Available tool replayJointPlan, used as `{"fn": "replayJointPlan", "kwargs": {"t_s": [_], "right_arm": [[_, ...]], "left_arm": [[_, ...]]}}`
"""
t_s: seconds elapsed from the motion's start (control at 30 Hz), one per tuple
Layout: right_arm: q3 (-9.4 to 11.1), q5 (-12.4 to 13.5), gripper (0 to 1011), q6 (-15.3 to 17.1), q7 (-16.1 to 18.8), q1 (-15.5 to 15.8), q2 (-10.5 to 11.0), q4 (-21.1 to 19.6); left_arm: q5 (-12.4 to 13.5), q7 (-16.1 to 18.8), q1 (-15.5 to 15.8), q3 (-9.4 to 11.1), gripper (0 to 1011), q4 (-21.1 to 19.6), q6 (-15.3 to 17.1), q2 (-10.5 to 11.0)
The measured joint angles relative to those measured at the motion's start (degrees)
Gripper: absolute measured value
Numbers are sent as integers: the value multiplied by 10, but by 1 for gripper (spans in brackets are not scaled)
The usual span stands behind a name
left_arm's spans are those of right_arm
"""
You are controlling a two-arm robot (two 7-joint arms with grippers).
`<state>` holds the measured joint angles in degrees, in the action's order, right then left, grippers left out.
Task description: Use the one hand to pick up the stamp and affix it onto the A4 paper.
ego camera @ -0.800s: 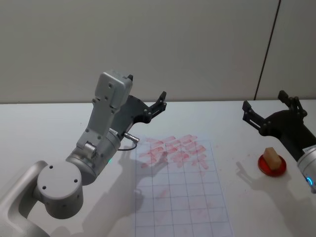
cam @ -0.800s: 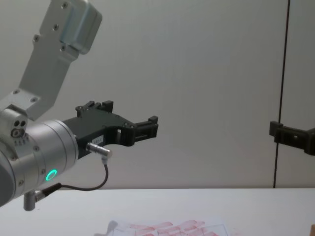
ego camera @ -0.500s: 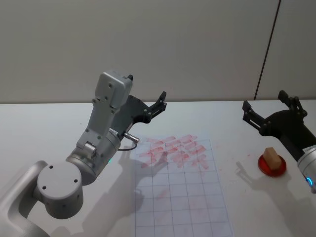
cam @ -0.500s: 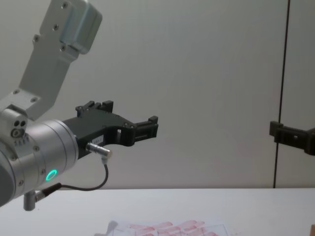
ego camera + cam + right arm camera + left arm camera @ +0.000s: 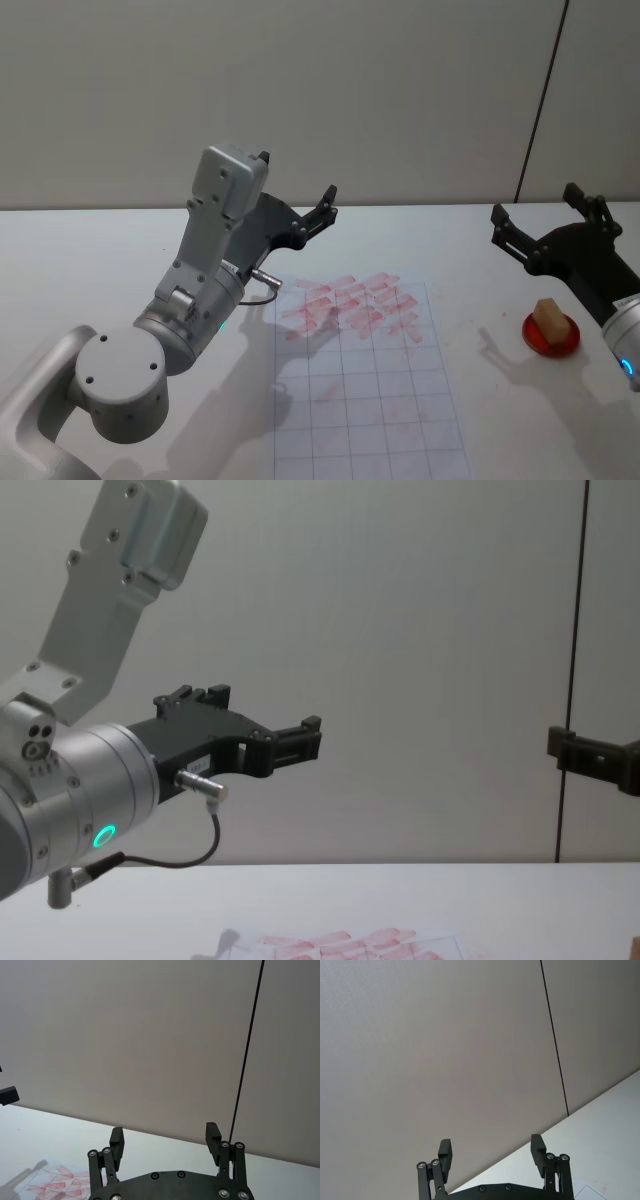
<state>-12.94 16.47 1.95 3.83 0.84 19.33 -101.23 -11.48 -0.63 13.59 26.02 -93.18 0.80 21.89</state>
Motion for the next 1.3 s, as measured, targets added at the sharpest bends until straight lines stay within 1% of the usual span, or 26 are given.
{"fn": "replayJointPlan", "kwargs": {"t_s": [0.3, 0.4, 0.53, 0.63, 0.77, 0.83, 0.87, 0.9, 0.93, 0.97, 1.03, 1.07, 1.1, 1.17, 1.23, 1.27, 1.3], "right_arm": [[0, -1, 1001, 3, -2, 1, -1, -2], [-1, -2, 1001, 13, -9, 3, -2, -7], [-1, -2, 1001, 35, -24, 7, -3, -18], [-1, -2, 1001, 64, -41, 12, -4, -32], [0, 1, 1001, 92, -56, 16, -4, -43], [3, 5, 1001, 120, -70, 21, -2, -55], [3, 5, 1001, 120, -70, 21, -2, -55], [5, 7, 1001, 137, -79, 23, -1, -60], [6, 9, 1001, 143, -82, 24, 0, -62], [9, 11, 1001, 159, -89, 26, 1, -66], [11, 13, 1001, 171, -94, 27, 2, -69], [13, 15, 1001, 184, -98, 28, 4, -71], [13, 15, 1001, 184, -98, 28, 4, -71], [16, 17, 1001, 208, -105, 29, 6, -73], [17, 17, 1001, 212, -107, 29, 7, -73], [19, 17, 1001, 227, -109, 29, 8, -73], [20, 17, 1001, 231, -110, 29, 8, -71]], "left_arm": [[0, 0, 0, 0, 1002, 0, 0, 0], [0, 0, 0, 0, 1001, 0, 0, 0], [0, 0, 0, 0, 1001, 0, 0, 0], [0, 0, 0, 0, 1001, 0, 0, 0], [0, 0, 0, 0, 1001, 0, 0, 0], [0, 0, 0, 0, 1001, 0, 0, 0], [0, 0, 0, 0, 1001, 0, 0, 0], [0, 0, 0, 0, 1001, 0, 0, 0], [0, 0, 0, 0, 1001, 0, 0, 0], [0, 0, 0, 0, 1001, 0, 0, 0], [0, 0, 0, 0, 1001, 0, 0, 0], [0, 0, 0, 0, 1001, 0, 0, 0], [0, 0, 0, 0, 1001, 0, 0, 0], [0, 0, 0, 0, 1001, 0, 0, 0], [0, 0, 0, 0, 1001, 0, 0, 0], [0, 0, 0, 0, 1001, 0, 0, 0], [0, 0, 0, 0, 1001, 0, 0, 0]]}}
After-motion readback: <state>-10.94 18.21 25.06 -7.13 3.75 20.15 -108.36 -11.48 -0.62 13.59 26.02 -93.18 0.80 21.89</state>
